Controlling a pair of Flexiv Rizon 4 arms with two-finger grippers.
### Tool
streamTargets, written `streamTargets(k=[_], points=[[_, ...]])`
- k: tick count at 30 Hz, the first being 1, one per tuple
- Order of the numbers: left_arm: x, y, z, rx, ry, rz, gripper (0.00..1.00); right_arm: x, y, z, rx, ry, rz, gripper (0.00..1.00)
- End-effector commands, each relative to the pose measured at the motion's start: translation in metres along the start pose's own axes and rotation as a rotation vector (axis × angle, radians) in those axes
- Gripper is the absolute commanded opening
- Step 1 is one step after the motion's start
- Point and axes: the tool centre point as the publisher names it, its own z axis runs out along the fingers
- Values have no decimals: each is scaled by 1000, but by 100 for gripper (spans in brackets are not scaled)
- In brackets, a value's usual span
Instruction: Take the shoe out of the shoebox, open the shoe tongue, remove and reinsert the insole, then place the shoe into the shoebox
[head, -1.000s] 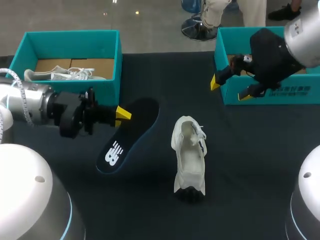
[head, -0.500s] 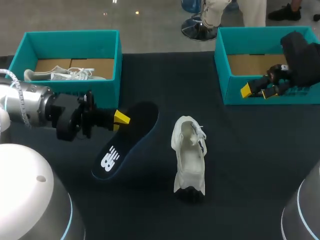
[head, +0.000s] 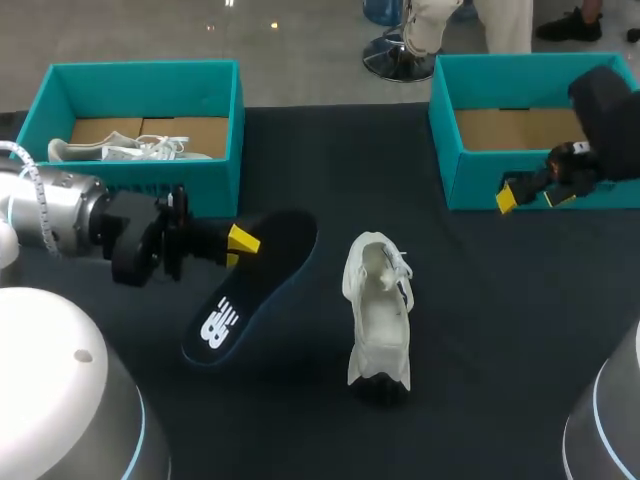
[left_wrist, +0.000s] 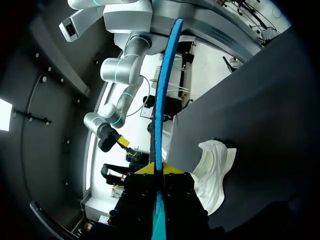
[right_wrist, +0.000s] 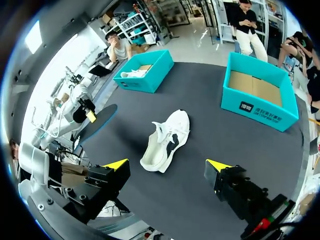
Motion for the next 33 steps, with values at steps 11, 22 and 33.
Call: streamTargets(k=[11, 22, 33], points=[[7, -6, 3, 12, 9, -51, 0, 3, -17, -30, 24, -65, -10, 100], [11, -13, 6, 49, 26, 19, 0, 5, -17, -33, 25, -80, 20, 100], [11, -13, 6, 49, 26, 19, 0, 5, -17, -33, 25, -80, 20, 100]])
